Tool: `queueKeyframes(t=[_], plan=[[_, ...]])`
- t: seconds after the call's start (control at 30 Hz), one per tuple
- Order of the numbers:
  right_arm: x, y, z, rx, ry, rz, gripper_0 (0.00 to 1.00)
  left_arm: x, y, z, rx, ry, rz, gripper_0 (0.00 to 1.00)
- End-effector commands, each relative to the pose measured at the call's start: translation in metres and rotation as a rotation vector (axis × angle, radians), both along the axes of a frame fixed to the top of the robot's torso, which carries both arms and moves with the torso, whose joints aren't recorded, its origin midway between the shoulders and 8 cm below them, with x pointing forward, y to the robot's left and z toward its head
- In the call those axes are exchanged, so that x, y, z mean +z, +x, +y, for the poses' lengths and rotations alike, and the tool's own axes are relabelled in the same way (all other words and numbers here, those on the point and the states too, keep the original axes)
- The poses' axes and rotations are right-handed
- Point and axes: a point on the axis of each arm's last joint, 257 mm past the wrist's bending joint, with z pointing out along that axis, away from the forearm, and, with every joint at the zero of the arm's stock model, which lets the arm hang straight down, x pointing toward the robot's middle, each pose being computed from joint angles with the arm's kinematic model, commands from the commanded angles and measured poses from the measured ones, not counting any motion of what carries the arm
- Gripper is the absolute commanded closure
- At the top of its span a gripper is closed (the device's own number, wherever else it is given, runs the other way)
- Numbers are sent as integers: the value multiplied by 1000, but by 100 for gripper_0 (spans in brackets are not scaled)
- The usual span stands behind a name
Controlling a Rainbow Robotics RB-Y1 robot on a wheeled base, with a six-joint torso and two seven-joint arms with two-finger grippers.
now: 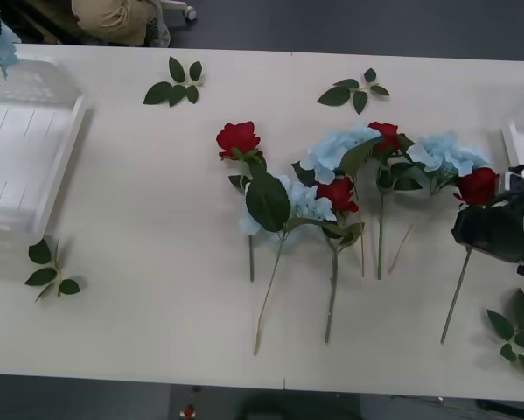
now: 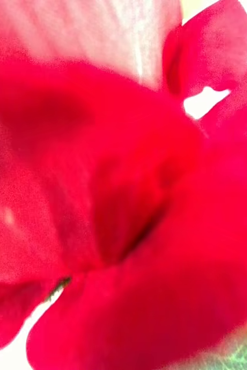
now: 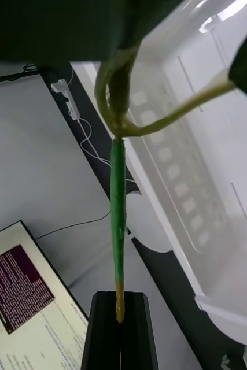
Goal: Put the red flowers into the right box and the blue flowers into the left box
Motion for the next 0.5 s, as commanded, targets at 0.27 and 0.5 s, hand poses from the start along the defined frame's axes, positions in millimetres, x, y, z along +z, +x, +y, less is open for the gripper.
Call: queueKeyframes(t=[0.27, 0.5], plan=[[89, -37, 16, 245, -230, -134, 100, -55, 16, 65, -83, 120, 39, 100], [141, -25, 12, 236, -293, -245, 100, -61, 13, 66, -84, 137, 66, 24]])
